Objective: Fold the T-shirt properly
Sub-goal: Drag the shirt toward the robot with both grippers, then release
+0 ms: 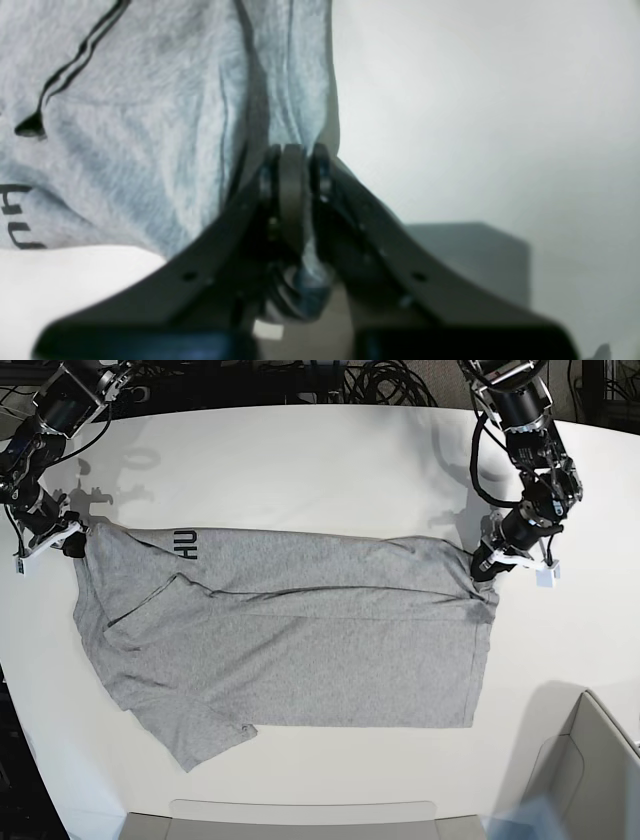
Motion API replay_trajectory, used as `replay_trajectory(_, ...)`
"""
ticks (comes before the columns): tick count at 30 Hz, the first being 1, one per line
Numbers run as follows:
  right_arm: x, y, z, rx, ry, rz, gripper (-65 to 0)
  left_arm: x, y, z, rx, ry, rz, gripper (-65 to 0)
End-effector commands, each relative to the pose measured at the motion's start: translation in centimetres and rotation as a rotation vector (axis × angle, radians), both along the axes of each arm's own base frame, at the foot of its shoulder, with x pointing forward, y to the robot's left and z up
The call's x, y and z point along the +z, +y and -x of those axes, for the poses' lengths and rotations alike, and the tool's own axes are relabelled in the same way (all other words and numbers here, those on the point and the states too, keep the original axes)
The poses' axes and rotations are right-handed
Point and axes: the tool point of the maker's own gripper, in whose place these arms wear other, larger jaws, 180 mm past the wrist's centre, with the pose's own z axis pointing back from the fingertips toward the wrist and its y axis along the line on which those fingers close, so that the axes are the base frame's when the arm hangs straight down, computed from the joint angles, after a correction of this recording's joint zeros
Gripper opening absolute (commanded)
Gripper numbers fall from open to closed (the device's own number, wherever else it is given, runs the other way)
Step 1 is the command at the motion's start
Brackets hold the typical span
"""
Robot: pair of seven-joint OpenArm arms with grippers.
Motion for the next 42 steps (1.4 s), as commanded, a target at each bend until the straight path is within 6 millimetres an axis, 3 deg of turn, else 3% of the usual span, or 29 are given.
replay_trajectory(1, -0.4, -0.7, 0.8, 0.026, 0.068, 0.048, -65.0, -1.2, 0.8, 1.5, -0.012, 0.084, -0.043, -65.0)
replay_trajectory(6, -0.5, -1.0, 1.3, 0.029, 0.088, 0.067, -65.0, -1.6, 3.0, 3.4, -0.013, 0.122, -0.087, -65.0)
replay_trajectory(17, -0.5, -2.6, 4.0, 0.04, 0.14, 0.136, -65.0, 0.0, 3.7, 5.6, -0.043, 0.105, -0.171, -65.0)
replay_trajectory(21, -0.2, -2.1, 5.1, 0.087, 0.161, 0.189, -65.0, 0.3, 3.9, 6.7, -0.055, 0.11, -0.198, -65.0)
replay_trajectory(26, -0.3, -0.5, 7.3, 0.149, 0.188, 0.235, -65.0, 0.3, 4.0, 9.3, -0.074, 0.14, -0.23, -65.0)
replay_trajectory(30, -0.2, 0.2, 9.1, 0.178, 0.209, 0.266, -65.0, 0.5, 5.8, 12.7, -0.039, 0.195, -0.259, -65.0)
replay_trajectory(35, 0.0, 1.1, 10.9, 0.202, 0.226, 0.291, -65.0, 1.1, 7.3, 15.7, -0.028, 0.269, -0.271, -65.0)
replay_trajectory(42, -0.5, 1.0, 13.2, 0.214, 0.276, 0.298, -65.0, 1.4, 7.8, 18.2, -0.037, 0.315, -0.299, -65.0)
